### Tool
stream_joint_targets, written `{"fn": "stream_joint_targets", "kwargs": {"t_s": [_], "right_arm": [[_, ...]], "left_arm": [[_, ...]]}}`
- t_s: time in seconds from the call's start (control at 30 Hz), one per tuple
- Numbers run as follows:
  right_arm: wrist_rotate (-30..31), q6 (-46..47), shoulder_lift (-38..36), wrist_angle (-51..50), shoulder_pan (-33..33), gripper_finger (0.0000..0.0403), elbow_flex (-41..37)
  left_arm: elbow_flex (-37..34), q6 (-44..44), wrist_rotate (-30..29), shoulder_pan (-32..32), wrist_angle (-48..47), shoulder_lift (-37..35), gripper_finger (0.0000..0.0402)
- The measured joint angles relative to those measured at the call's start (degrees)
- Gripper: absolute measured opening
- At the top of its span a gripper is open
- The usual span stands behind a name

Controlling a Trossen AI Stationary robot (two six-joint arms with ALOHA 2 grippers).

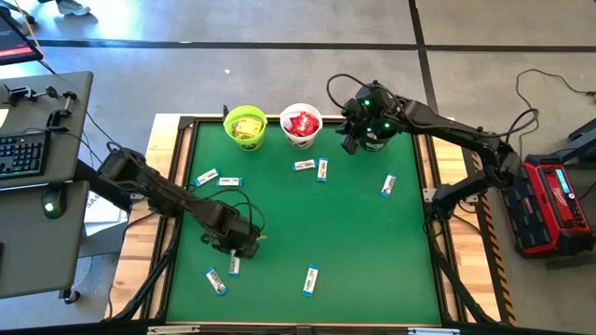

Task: Sort candy by brand, put in halloween buckets
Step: Put the white chocolate bar into the black bucket

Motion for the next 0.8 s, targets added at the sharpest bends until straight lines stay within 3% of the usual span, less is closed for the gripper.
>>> {"fn": "stream_joint_targets", "kwargs": {"t_s": [0.27, 0.8], "right_arm": [[0.0, 0.0, 0.0, 0.0, 0.0, 0.0, 0.0], [0.0, 0.0, 0.0, 0.0, 0.0, 0.0, 0.0]], "left_arm": [[0.2, -9.2, -2.5, -0.3, -0.1, 3.4, 0.0199], [0.2, -10.2, -8.5, 1.8, -3.5, 4.2, 0.0199]]}}
